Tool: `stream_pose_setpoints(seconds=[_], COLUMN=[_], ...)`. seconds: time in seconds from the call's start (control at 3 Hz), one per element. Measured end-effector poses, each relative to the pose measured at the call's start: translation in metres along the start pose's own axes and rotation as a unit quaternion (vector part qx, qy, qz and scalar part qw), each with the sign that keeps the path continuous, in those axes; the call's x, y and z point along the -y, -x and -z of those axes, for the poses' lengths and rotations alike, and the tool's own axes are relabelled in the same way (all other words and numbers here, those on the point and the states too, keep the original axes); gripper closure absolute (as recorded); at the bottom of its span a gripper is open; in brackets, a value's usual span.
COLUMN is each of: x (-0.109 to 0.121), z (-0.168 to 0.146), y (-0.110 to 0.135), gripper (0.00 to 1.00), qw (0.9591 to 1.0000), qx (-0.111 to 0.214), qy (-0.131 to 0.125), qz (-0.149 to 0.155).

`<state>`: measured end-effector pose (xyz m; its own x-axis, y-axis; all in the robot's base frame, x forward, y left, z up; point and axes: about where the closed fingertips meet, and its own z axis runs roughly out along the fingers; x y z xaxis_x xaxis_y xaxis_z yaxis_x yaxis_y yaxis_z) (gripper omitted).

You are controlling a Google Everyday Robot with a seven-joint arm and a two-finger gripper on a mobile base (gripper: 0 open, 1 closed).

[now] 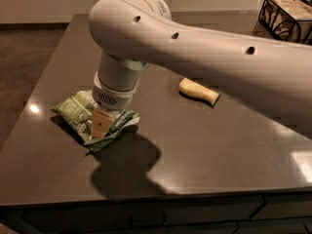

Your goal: Move green jalapeno chip bag near sponge

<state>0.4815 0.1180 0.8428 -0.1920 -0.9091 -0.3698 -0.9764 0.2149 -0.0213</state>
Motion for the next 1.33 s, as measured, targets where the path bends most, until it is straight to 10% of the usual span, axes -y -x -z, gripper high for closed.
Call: stream_pose_setpoints(seconds=[0.67, 1.33], x=[0.046, 0.102], z=[0.058, 0.094], y=[-0.028, -0.067], gripper=[1.00, 0.81], qw=[0.9977, 0.9929], qx=[-0.014, -0.061], qy=[-0.065, -0.086], qz=[-0.017, -0.055])
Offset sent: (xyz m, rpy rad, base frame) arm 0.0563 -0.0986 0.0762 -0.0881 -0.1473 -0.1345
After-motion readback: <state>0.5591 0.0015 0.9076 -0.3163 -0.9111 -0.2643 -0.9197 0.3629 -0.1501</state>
